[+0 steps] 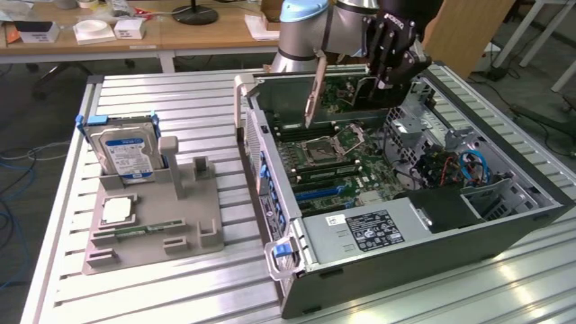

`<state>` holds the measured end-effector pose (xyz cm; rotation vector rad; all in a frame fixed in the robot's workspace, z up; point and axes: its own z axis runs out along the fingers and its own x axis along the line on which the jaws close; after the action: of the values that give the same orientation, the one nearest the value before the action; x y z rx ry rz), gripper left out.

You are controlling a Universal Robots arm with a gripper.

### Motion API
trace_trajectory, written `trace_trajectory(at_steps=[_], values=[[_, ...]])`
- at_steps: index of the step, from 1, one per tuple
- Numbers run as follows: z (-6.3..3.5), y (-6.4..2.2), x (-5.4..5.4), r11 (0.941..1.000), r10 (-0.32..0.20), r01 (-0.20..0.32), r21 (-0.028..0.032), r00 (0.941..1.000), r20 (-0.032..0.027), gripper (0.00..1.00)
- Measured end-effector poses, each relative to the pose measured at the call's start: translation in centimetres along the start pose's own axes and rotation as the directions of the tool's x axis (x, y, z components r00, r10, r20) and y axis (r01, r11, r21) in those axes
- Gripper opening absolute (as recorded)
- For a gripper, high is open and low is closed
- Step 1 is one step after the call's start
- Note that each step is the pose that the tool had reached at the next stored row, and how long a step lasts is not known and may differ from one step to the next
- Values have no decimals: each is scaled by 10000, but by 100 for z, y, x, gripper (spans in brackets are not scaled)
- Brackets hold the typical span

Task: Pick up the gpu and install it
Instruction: 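Insert the gpu into the slot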

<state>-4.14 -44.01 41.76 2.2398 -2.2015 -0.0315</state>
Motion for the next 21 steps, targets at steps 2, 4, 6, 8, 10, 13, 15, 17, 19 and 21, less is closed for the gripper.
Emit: trace_trajectory(at_steps=[2, 4, 6, 8, 10, 13, 15, 17, 19, 21], values=[[35, -3, 0, 10000, -1, 1, 0, 10000, -1, 27], [73, -4, 3, 10000, 2, -2, 0, 10000, -1, 27], [109, -4, 12, 10000, 7, -7, 2, 10000, 0, 27], [145, -7, 14, 10000, 8, -8, 4, 10000, -1, 27], [180, -18, 15, 10000, 11, -11, 7, 10000, -1, 27], [237, -16, 15, 10000, 15, -15, 10, 10000, 0, 27], [272, -16, 16, 10000, 15, -15, 9, 10000, 1, 27], [308, -17, 16, 10000, 15, -15, 10, 10000, 0, 27], [317, -16, 16, 10000, 14, -14, 9, 10000, 22, 27], [325, -16, 16, 10000, 14, -14, 15, 9999, 125, 27]])
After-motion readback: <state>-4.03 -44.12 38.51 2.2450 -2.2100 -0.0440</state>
